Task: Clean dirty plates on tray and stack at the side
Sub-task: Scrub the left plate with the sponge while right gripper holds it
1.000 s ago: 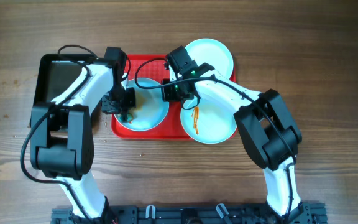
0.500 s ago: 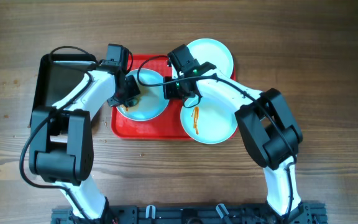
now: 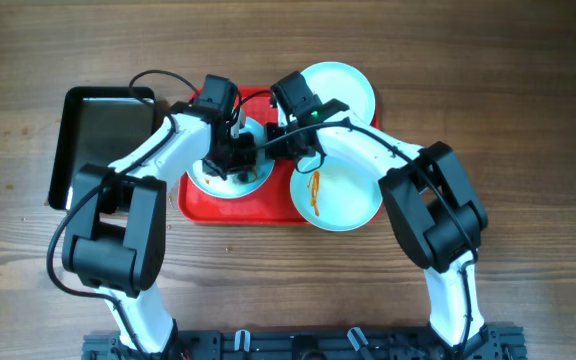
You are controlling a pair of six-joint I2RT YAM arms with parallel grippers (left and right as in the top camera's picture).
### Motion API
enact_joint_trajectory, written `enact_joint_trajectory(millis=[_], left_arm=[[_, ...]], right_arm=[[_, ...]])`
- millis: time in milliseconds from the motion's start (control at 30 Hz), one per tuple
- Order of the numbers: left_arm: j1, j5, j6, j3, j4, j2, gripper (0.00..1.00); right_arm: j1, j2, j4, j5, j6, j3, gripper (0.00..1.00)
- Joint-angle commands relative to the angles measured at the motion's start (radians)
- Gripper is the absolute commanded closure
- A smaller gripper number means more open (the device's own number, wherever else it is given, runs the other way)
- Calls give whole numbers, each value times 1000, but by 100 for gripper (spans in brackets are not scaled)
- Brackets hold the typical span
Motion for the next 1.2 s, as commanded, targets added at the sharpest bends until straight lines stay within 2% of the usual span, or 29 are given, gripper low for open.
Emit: enact_joint_trajectory(millis=[0, 100, 133, 267, 367, 400, 433, 467, 500, 600, 700, 800, 900, 1033, 1167], left_arm=[[-5, -174, -140, -24, 115, 30, 96], [8, -498, -300, -24, 158, 30, 96], [8, -557, -315, -24, 150, 30, 96], [8, -583, -333, -24, -9, 30, 96], [8, -472, -318, -24, -205, 30, 96], [8, -377, -241, -24, -229, 30, 96], [8, -150, -81, -24, -224, 30, 96], [8, 47, 18, -24, -209, 30, 96], [8, 133, 43, -24, -193, 30, 96], [8, 180, 42, -25, -125, 30, 96], [19, 129, 8, -25, -61, 30, 96], [64, -49, -38, -25, -57, 30, 96], [135, -274, -254, -25, -40, 30, 96], [162, -296, -290, -25, -33, 30, 96], [169, -287, -310, 29, -149, 16, 96]], right_arm=[[10, 21, -2, -21, -4, 6, 96], [10, 21, -3, -24, -4, 6, 96], [10, 21, -3, -25, -4, 6, 96], [10, 21, -2, -32, -4, 6, 96], [10, 21, -2, -32, -4, 6, 96], [10, 21, -2, -32, -4, 6, 96], [10, 21, -2, -35, -4, 6, 96], [10, 21, -2, -39, -4, 6, 96], [10, 21, -3, -40, -4, 6, 96], [10, 21, -4, -61, -2, 6, 96], [9, 21, -4, -74, 22, 5, 96], [9, 21, -5, -81, 22, 5, 96], [9, 21, -3, -80, 22, 5, 96], [9, 21, -2, -80, 22, 5, 96], [9, 21, -3, -82, 22, 5, 96]])
